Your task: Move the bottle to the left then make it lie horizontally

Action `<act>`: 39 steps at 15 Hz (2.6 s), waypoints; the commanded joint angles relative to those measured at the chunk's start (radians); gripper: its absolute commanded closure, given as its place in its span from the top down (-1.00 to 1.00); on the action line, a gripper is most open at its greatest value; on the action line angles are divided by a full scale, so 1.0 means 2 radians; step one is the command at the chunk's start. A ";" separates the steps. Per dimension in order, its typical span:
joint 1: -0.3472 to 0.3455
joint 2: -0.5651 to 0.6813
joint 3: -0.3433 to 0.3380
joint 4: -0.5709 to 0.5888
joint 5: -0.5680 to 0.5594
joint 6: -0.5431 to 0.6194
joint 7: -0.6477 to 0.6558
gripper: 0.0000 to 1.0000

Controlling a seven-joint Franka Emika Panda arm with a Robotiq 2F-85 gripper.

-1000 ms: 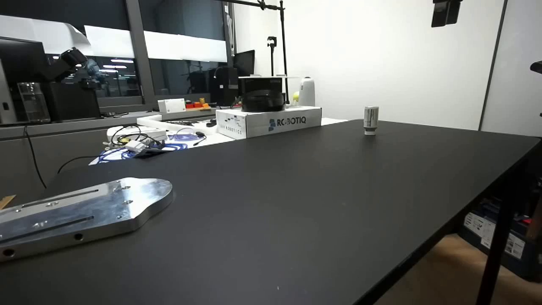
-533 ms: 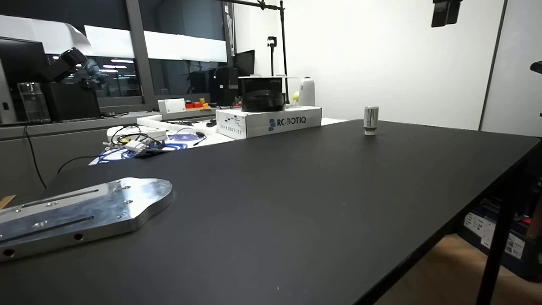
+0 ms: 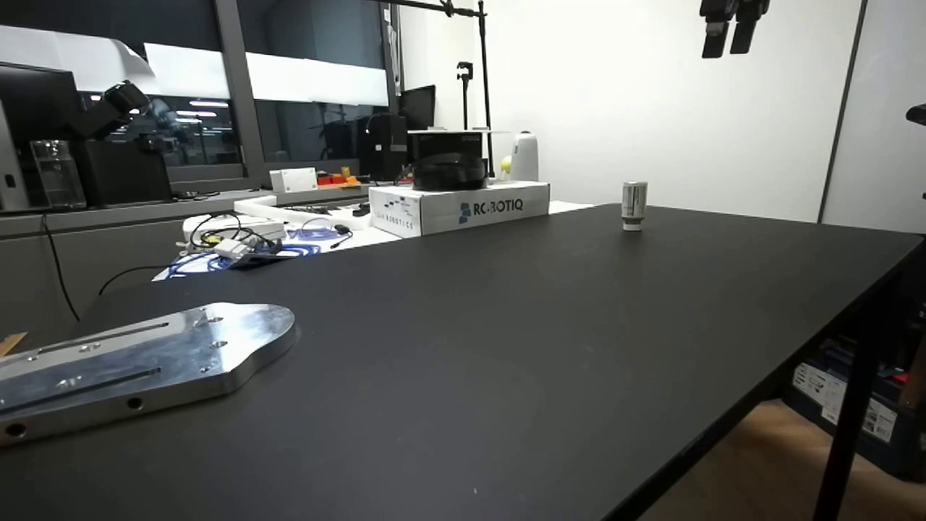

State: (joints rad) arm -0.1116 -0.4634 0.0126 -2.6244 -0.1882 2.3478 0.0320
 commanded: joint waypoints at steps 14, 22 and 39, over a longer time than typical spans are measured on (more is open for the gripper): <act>-0.048 0.411 -0.095 0.409 0.121 0.044 -0.004 1.00; -0.053 0.508 -0.097 0.479 0.117 0.039 0.016 1.00; -0.052 0.597 -0.109 0.521 0.110 -0.008 0.040 0.46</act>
State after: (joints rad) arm -0.2125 0.7021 -0.2034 -1.6341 0.0433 2.3687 0.0788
